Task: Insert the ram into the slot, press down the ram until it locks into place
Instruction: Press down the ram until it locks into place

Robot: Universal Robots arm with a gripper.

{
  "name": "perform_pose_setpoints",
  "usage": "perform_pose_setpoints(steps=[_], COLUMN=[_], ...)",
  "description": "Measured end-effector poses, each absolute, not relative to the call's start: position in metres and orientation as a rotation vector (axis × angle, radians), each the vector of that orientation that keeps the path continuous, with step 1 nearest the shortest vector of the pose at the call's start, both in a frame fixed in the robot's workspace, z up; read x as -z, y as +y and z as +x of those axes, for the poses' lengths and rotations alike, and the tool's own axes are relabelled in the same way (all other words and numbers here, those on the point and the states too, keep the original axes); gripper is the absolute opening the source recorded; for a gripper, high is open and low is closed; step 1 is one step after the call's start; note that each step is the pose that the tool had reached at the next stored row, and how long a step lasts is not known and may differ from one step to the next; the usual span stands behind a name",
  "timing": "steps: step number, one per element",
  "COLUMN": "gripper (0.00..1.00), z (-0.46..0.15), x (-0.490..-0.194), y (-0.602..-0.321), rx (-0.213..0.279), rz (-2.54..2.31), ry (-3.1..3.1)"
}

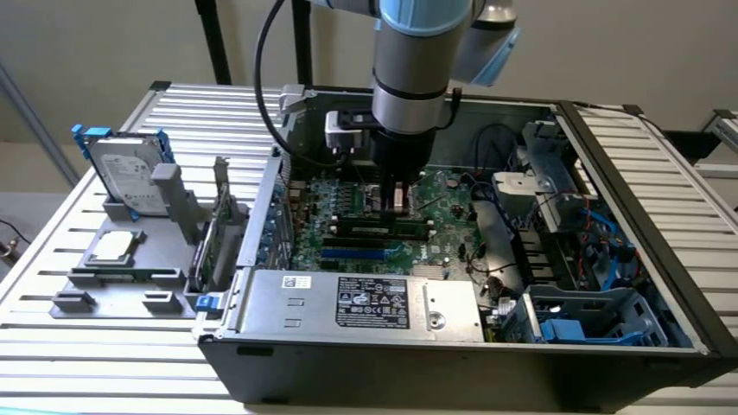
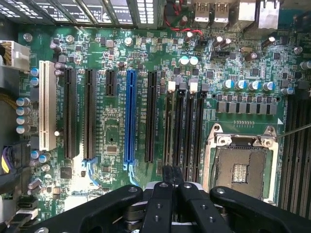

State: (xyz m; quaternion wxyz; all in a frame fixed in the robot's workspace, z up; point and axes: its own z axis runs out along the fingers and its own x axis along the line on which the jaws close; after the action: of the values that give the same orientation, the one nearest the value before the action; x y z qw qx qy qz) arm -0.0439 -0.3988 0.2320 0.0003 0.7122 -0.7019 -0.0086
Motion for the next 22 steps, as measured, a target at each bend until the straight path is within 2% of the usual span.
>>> perform_pose_setpoints(steps=[7,14,22], gripper=[0.10,0.10,0.10], z=[-0.044,-0.044,-0.044], x=[-0.227,-0.254,-0.256], y=[-0.399,-0.399,-0.399], rx=[0.027,0.034,0.035], rz=[2.237,2.234,2.234], ry=[-2.204,-2.202,-2.202])
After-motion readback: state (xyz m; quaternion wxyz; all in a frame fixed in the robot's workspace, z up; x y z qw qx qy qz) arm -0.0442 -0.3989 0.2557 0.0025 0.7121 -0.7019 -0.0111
